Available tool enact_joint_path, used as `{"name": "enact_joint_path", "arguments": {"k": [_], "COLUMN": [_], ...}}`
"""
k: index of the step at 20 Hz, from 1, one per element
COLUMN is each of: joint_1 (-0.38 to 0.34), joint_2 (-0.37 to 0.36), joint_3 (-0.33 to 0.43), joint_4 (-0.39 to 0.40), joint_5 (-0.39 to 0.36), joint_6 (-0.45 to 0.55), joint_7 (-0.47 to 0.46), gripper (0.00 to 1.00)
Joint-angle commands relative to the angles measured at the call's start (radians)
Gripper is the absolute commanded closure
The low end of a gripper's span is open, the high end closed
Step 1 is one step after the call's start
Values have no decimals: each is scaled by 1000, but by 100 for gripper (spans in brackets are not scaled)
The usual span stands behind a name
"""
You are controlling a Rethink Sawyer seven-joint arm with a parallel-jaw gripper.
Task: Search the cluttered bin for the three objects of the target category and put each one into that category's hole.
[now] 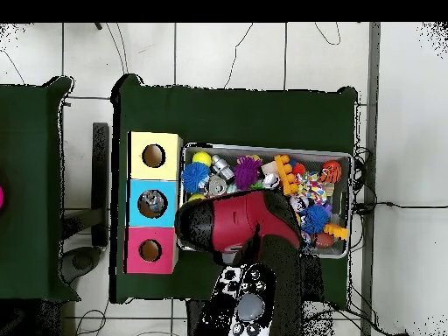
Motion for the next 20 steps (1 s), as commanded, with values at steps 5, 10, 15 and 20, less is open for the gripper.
{"name": "enact_joint_path", "arguments": {"k": [5, 10, 15, 20], "joint_1": [-52, -37, -21, -21], "joint_2": [8, -14, -22, -34], "joint_3": [103, 88, 68, 69], "joint_4": [-20, -13, -31, -42], "joint_5": [-105, -191, -251, -292], "joint_6": [-150, -176, -100, -46], "joint_7": [-108, -163, -213, -255], "gripper": [100, 100, 100, 100]}}
